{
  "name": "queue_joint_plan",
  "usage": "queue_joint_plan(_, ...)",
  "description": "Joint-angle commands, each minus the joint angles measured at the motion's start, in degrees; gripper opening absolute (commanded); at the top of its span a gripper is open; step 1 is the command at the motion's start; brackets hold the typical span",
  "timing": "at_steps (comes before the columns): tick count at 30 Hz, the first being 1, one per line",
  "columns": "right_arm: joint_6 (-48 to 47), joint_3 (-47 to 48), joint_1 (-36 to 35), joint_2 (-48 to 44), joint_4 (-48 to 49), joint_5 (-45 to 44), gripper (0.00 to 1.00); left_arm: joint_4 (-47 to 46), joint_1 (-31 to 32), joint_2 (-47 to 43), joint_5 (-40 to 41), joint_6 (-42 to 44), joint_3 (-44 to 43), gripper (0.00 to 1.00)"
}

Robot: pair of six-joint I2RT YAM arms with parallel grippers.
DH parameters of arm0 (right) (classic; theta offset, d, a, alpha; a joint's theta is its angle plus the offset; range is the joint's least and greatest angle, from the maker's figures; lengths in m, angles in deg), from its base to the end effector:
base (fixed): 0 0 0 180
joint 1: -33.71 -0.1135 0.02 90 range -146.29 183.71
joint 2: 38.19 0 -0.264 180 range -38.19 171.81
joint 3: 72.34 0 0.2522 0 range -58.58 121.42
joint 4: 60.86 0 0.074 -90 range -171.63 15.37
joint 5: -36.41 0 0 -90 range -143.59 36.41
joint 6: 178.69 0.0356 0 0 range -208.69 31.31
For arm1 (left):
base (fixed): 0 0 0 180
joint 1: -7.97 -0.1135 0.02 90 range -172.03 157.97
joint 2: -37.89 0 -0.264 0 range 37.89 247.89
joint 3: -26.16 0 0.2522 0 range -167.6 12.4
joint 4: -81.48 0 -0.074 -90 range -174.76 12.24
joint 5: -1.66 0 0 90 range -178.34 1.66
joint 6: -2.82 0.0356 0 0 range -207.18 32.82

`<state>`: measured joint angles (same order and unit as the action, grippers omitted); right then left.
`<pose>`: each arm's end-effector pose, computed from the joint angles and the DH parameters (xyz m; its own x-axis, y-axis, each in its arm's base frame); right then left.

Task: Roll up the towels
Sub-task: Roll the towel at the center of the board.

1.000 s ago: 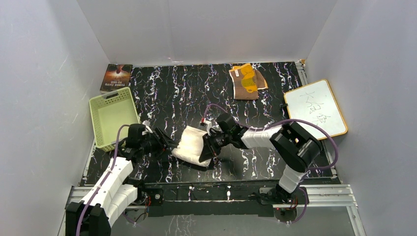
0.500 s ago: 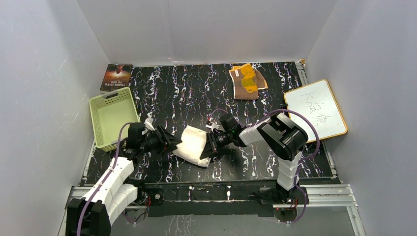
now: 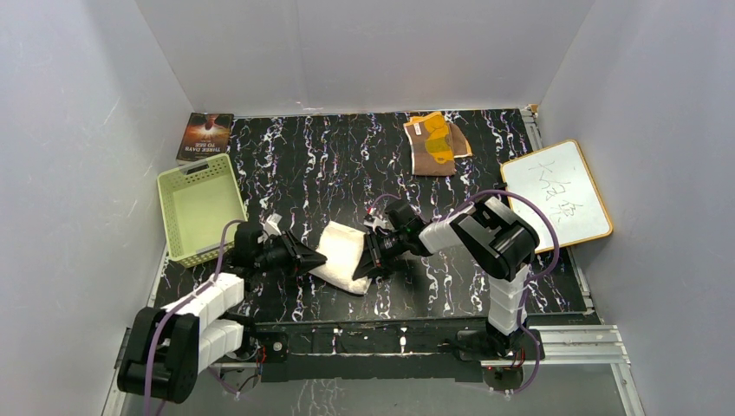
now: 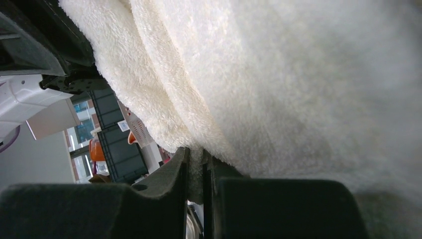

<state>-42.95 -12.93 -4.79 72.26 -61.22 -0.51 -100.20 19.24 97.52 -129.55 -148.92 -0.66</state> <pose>0.2408 0.2279 0.0902 -0.9742 -0.2252 0.0121 -0.0954 0.4598 0.8829 0.1766 -0.0591 0.1525 -0.8567 -0.5049 -0.1053 -0.1151 0.3861 -0.9152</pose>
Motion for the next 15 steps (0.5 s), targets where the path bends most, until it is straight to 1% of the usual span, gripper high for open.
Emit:
queue_joint_plan(1, -2.9, 0.8, 0.1, 2.4, -4.4, -8.5, 0.00, -8.8, 0.6, 2.7, -2.3, -0.7, 1.2, 0.16)
queue_joint_plan(6, -4.2, 1.2, 0.1, 1.9, -5.5, -9.0, 0.00, -8.3, 0.6, 6.7, 2.0, 3.4, 2.9, 0.13)
queue_joint_plan(11, -5.8, 1.9, 0.1, 1.8, -7.8, -9.5, 0.00, -12.6, 0.7, 11.9, 3.9, 3.4, 3.1, 0.09)
queue_joint_plan(14, -6.6, 2.3, 0.1, 2.3, -9.1, -9.6, 0.00, -11.2, 0.8, 13.0, 4.9, 5.2, 2.7, 0.07)
queue_joint_plan(15, -7.1, 2.5, 0.0, 2.3, -9.7, -10.1, 0.02, -10.2, 0.8, 13.1, 5.4, 6.0, 2.7, 0.06)
